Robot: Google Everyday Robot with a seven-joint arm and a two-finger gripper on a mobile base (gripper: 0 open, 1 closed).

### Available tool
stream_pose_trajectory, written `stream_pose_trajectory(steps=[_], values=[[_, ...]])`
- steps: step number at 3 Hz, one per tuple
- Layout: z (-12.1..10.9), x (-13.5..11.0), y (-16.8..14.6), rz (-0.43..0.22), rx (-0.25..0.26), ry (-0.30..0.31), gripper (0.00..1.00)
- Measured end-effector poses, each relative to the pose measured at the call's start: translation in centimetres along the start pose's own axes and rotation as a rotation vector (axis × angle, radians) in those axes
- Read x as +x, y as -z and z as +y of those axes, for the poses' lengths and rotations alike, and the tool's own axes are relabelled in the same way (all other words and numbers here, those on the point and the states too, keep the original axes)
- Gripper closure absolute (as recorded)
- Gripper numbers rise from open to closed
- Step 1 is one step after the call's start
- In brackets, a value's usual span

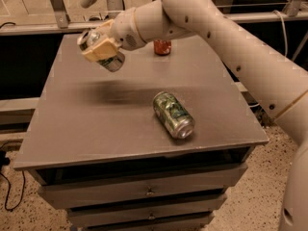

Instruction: Place 7up can upright

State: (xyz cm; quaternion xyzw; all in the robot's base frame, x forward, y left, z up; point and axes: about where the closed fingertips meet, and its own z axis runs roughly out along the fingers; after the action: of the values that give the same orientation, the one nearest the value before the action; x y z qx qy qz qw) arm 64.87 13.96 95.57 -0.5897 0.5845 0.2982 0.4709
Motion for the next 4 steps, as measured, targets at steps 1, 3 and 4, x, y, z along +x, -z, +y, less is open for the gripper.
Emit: stream_pose_trajectory(steps=[1, 3, 4], values=[[-1.2, 2.5, 2.9, -0.124, 0.000, -0.061, 1.00], [-2.8, 7.8, 7.2, -0.306, -0.009, -0.179, 1.00], [-3.0, 9.8, 8.1, -0.385, -0.020, -0.227, 1.00]])
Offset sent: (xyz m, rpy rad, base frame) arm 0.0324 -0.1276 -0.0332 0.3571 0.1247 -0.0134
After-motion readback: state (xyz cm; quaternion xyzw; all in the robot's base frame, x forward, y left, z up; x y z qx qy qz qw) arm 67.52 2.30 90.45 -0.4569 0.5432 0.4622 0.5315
